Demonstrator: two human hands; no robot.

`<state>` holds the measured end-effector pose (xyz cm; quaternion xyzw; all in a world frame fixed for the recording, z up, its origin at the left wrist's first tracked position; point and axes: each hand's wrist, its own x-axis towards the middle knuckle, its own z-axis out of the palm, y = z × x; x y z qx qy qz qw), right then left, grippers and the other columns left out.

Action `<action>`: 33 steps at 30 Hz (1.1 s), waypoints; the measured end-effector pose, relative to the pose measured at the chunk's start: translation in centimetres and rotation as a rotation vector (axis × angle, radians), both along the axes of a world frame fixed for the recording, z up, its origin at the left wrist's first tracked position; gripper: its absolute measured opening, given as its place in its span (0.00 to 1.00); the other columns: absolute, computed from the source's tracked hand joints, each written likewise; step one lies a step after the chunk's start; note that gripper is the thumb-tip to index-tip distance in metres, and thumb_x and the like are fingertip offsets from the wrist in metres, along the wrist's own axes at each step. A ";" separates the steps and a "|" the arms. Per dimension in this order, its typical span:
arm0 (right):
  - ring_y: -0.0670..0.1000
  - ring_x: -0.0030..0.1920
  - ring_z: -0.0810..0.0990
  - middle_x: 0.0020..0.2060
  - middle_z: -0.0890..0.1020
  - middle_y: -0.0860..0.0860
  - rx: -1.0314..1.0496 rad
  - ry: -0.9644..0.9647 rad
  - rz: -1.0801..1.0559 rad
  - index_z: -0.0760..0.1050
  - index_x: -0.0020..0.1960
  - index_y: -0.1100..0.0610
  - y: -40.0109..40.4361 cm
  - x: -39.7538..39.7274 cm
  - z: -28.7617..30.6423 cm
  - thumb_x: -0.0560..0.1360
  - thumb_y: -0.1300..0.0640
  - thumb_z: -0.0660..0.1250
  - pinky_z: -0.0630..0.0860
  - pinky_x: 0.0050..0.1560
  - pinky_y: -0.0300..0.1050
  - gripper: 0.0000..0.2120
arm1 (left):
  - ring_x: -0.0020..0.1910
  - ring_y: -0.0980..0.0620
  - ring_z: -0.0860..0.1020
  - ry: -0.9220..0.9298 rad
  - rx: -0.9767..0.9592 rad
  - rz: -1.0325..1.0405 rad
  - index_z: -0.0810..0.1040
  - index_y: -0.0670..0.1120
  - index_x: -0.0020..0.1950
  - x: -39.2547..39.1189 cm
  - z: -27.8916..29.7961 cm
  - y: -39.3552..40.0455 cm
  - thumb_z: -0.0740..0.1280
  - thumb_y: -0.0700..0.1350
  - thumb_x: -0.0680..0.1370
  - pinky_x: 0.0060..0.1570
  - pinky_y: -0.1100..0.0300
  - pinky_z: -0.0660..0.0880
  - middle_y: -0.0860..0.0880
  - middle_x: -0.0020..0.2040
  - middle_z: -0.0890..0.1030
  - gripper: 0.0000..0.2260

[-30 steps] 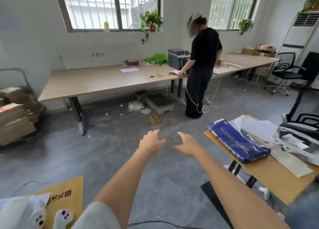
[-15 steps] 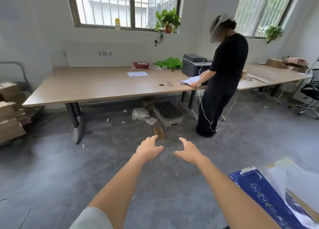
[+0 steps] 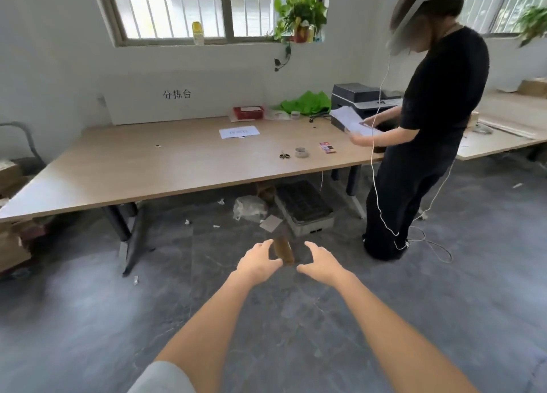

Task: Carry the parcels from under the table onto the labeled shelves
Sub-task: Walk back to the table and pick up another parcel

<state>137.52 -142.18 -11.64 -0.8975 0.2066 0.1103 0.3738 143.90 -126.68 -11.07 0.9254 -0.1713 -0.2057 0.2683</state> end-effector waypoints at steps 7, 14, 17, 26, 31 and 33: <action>0.58 0.68 0.69 0.72 0.65 0.54 -0.018 0.044 0.021 0.53 0.77 0.51 -9.2 11.6 -1.2 0.73 0.50 0.65 0.70 0.64 0.52 0.36 | 0.68 0.46 0.72 0.057 0.027 0.040 0.56 0.50 0.77 11.5 -2.3 -8.2 0.61 0.51 0.77 0.62 0.54 0.70 0.46 0.76 0.64 0.29; 0.57 0.70 0.68 0.73 0.64 0.54 -0.021 0.094 0.026 0.54 0.77 0.51 -16.7 25.6 -6.1 0.73 0.50 0.64 0.68 0.66 0.52 0.36 | 0.66 0.46 0.73 0.128 0.010 0.051 0.56 0.50 0.78 25.8 -7.9 -15.0 0.61 0.50 0.78 0.61 0.55 0.70 0.45 0.75 0.64 0.29; 0.57 0.70 0.68 0.73 0.64 0.54 -0.013 0.133 0.014 0.54 0.76 0.50 -19.6 32.7 -8.9 0.73 0.50 0.64 0.68 0.66 0.52 0.35 | 0.67 0.45 0.72 0.162 -0.002 0.061 0.56 0.49 0.78 32.9 -11.2 -17.6 0.60 0.50 0.78 0.61 0.55 0.70 0.45 0.75 0.65 0.29; 0.57 0.71 0.66 0.73 0.64 0.56 0.101 0.298 0.030 0.55 0.76 0.52 -25.3 50.4 -21.0 0.74 0.52 0.64 0.67 0.67 0.50 0.34 | 0.72 0.45 0.67 0.342 0.048 0.147 0.55 0.48 0.78 48.4 -23.4 -23.3 0.61 0.50 0.78 0.68 0.53 0.65 0.45 0.75 0.65 0.30; 0.56 0.70 0.68 0.72 0.67 0.56 0.134 0.293 0.052 0.57 0.76 0.52 -27.9 57.1 -33.7 0.74 0.52 0.65 0.67 0.67 0.47 0.33 | 0.72 0.44 0.67 0.357 0.074 0.181 0.57 0.48 0.77 54.0 -36.3 -26.1 0.61 0.51 0.77 0.68 0.53 0.66 0.43 0.75 0.65 0.29; 0.55 0.71 0.68 0.72 0.67 0.54 0.185 0.272 0.036 0.57 0.76 0.53 -28.9 59.1 -39.8 0.74 0.54 0.66 0.67 0.64 0.42 0.33 | 0.73 0.43 0.66 0.363 0.038 0.189 0.56 0.49 0.78 56.1 -42.4 -27.3 0.62 0.51 0.78 0.67 0.54 0.66 0.43 0.76 0.63 0.30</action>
